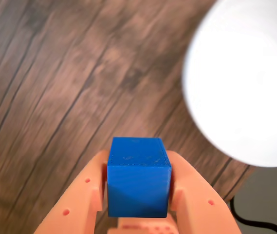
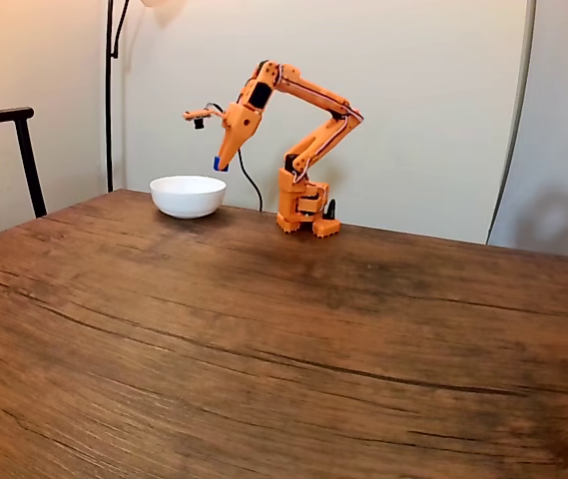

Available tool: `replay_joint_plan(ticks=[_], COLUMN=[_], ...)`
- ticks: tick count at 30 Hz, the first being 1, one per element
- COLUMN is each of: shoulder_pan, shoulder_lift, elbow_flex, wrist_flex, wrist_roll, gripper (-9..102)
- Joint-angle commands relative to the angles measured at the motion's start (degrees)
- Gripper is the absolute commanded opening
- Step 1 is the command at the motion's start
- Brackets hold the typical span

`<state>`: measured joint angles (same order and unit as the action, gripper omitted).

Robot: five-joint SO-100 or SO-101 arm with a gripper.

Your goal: Grasp the cube and drop it in the bowl

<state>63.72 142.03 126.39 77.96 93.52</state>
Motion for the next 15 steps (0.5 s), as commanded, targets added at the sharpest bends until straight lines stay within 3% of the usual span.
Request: replay_joint_plan(ticks=[1,15], shoulder_pan=[4.13,24.87], shoulder_lift=[1.41,1.14], elbow_flex=[1.49,4.66], wrist_flex=[-4.75,-18.46], wrist_roll=[0.97,10.72], gripper=[3,3])
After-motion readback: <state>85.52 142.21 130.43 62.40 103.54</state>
